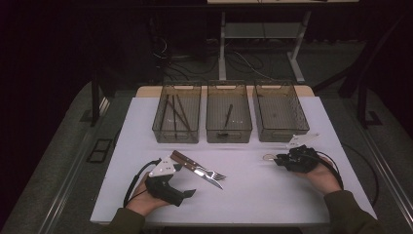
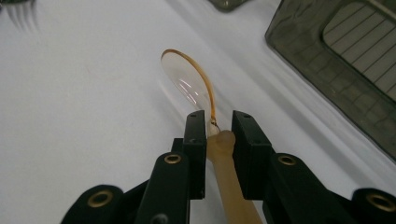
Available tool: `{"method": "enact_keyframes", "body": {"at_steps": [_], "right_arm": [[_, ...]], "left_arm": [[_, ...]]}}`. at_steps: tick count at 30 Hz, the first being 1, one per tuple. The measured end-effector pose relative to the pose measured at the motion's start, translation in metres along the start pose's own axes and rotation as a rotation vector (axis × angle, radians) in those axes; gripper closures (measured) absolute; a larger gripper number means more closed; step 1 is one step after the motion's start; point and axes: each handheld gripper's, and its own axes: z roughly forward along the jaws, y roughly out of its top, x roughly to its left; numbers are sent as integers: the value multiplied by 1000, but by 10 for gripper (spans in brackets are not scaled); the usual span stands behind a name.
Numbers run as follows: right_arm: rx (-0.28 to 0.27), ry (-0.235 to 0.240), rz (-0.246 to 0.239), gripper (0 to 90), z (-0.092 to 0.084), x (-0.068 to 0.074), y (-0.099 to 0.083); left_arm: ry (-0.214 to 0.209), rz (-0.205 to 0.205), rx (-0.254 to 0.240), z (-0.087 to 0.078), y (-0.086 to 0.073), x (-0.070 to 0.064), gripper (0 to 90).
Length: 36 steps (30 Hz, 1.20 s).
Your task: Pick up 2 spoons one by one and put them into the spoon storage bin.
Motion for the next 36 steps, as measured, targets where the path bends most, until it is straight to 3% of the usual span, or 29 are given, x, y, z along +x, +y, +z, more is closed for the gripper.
{"method": "enact_keyframes", "body": {"at_steps": [13,30,36], "right_arm": [[-83,12,79,763,-8,-1,20],[-205,41,112,763,-10,2,56],[-248,51,147,763,-10,2,70]], "left_arm": [[-5,-38,-16,-1,-1,7,0],[-14,-33,-13,0,-1,4,0],[-16,-35,-16,0,-1,4,0]]}}
